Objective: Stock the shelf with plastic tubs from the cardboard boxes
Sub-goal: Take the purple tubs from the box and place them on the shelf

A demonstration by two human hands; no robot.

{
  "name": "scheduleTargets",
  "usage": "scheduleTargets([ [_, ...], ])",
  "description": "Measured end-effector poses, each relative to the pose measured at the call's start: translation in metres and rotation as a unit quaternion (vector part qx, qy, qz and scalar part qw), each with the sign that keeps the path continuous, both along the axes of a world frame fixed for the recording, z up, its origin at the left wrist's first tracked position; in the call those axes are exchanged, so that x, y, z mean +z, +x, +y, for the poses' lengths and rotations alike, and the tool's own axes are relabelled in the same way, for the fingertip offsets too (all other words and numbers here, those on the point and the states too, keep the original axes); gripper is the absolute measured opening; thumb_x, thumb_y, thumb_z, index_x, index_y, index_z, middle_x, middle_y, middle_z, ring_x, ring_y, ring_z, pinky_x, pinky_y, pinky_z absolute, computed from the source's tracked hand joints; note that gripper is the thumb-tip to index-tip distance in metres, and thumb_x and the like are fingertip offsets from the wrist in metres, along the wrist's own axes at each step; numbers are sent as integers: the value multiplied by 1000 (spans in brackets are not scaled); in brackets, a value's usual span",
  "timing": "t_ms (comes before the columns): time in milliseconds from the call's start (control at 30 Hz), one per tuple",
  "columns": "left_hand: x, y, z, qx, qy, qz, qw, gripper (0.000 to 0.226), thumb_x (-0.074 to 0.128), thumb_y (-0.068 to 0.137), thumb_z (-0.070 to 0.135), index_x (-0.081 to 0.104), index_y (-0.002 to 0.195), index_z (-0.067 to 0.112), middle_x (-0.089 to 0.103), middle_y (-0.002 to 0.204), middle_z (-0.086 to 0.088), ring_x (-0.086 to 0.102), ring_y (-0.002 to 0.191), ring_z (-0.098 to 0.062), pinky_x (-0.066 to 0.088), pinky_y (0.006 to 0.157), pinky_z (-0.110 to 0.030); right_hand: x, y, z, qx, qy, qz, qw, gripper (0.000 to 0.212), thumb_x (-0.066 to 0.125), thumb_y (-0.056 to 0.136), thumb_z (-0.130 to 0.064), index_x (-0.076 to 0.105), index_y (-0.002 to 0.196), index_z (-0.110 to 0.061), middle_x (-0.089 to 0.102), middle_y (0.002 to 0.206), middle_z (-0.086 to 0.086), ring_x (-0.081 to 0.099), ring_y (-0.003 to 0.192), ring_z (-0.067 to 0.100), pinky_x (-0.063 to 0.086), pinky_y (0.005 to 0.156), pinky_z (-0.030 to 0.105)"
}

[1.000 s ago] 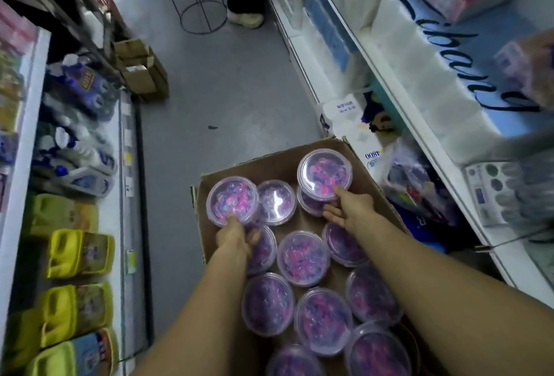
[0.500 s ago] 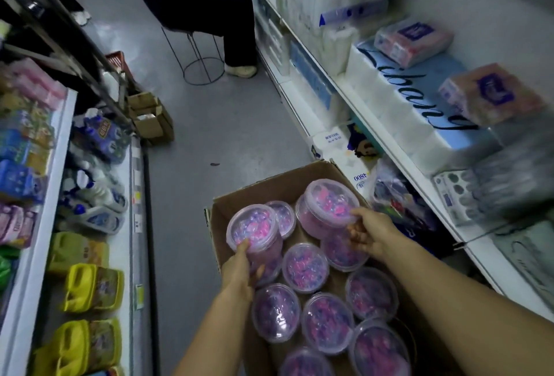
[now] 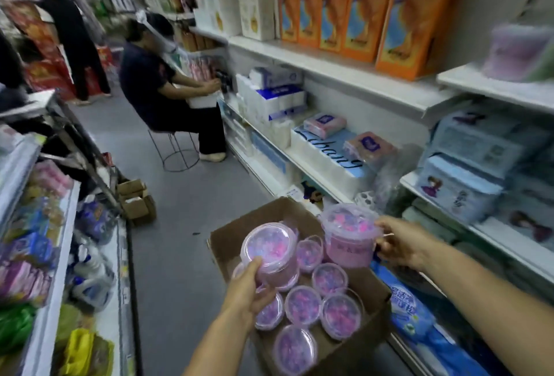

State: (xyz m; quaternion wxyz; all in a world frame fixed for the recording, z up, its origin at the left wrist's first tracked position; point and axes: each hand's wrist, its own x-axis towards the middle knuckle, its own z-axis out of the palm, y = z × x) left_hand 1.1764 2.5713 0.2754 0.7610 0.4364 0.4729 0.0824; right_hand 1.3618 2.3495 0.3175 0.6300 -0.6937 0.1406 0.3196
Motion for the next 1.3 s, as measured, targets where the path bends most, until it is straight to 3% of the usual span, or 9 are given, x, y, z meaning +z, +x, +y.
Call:
scheduleTargets([
  [133,53,-19,-41,-62,5,-12,998,34,66,89,26,57,111,2,59,96,-15,62,72,-28,59,54,-36,59,-46,-69,-48,16,-64,997,16,58,88,-15,56,73,-11,47,40,2,39,30,10,45,54,26],
  [333,120,-10,-114,-184,16,-51,982,36,63,90,28,54,113,1,55,109,-17,60,82,-30,53,69,-42,127,-94,-169,-148,15,-112,983,15,59,87,-15,56,72,-12,49,42,4,39,29,10,44,43,18],
  [433,144,3,-148,-236,27,-66,969,42,65,88,30,57,113,-3,59,107,-20,61,84,-31,52,76,-44,158,-110,-215,-189,7,-143,971,16,60,87,-16,57,73,-10,50,40,4,41,28,10,44,50,22],
  [533,162,16,-185,-284,36,-89,954,44,65,88,33,57,113,-3,58,111,-22,61,96,-37,54,76,-44,185,-122,-261,-231,2,-164,959,15,62,86,-18,56,74,-10,51,40,4,42,30,10,45,49,22],
  [700,188,30,-250,-354,30,-126,926,42,65,87,39,58,107,3,60,101,-16,66,86,-33,56,65,-41,219,-144,-332,-289,0,-199,936,15,62,83,-20,57,71,-13,51,45,1,41,34,10,44,51,22],
  [933,214,26,-356,-415,36,-133,899,39,67,84,45,59,93,8,59,110,-17,65,85,-33,56,60,-38,246,-175,-433,-335,30,-215,917,12,62,84,-22,56,76,-15,52,49,1,40,31,7,46,42,19],
  [1033,223,17,-398,-426,39,-134,894,44,68,82,47,60,100,8,60,116,-15,67,82,-32,57,52,-33,257,-184,-474,-347,44,-214,912,19,60,84,-24,50,69,-18,51,41,-3,39,27,5,46,47,17],
  [1133,232,6,-438,-432,36,-138,890,42,68,83,46,60,97,6,59,118,-16,68,82,-32,59,54,-34,267,-188,-512,-369,59,-219,901,22,57,86,-24,48,68,-19,50,38,-3,39,25,4,43,58,23],
  [1300,237,-3,-489,-423,10,-140,895,43,69,82,44,60,98,6,60,114,-17,67,86,-34,60,58,-37,275,-181,-555,-399,64,-219,888,22,56,88,-23,49,68,-17,51,36,-1,39,24,5,42,60,22],
])
